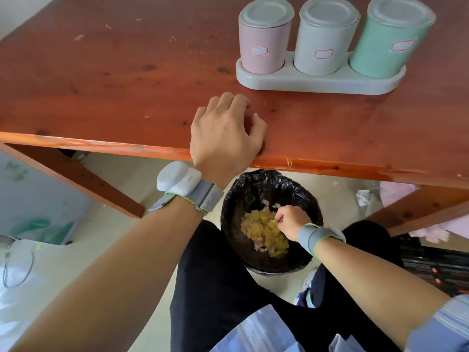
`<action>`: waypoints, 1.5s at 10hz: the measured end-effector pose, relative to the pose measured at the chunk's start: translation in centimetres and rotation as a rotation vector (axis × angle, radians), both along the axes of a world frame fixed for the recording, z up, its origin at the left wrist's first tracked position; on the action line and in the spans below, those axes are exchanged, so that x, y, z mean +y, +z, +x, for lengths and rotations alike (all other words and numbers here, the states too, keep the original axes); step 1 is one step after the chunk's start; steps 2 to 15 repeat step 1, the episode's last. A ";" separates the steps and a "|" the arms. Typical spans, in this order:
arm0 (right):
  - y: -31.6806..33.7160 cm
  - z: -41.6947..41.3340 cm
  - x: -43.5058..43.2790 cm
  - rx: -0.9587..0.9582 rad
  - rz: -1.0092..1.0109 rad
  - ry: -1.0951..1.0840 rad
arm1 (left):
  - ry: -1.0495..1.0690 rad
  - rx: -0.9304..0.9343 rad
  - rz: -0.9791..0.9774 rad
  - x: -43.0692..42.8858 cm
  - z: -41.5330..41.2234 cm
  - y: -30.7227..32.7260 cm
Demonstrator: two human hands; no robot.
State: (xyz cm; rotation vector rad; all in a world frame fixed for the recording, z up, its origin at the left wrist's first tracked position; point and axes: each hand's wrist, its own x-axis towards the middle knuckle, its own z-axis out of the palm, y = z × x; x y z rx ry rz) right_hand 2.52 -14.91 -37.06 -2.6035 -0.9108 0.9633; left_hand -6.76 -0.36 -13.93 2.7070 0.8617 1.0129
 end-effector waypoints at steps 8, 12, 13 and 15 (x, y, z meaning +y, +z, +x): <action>-0.5 0.4 0.2 0.010 -0.015 0.008 | 0.004 -0.011 0.003 -0.1 0.1 0.0; -0.5 0.4 0.2 0.010 -0.015 0.008 | 0.004 -0.011 0.003 -0.1 0.1 0.0; -0.5 0.4 0.2 0.010 -0.015 0.008 | 0.004 -0.011 0.003 -0.1 0.1 0.0; -0.5 0.4 0.2 0.010 -0.015 0.008 | 0.004 -0.011 0.003 -0.1 0.1 0.0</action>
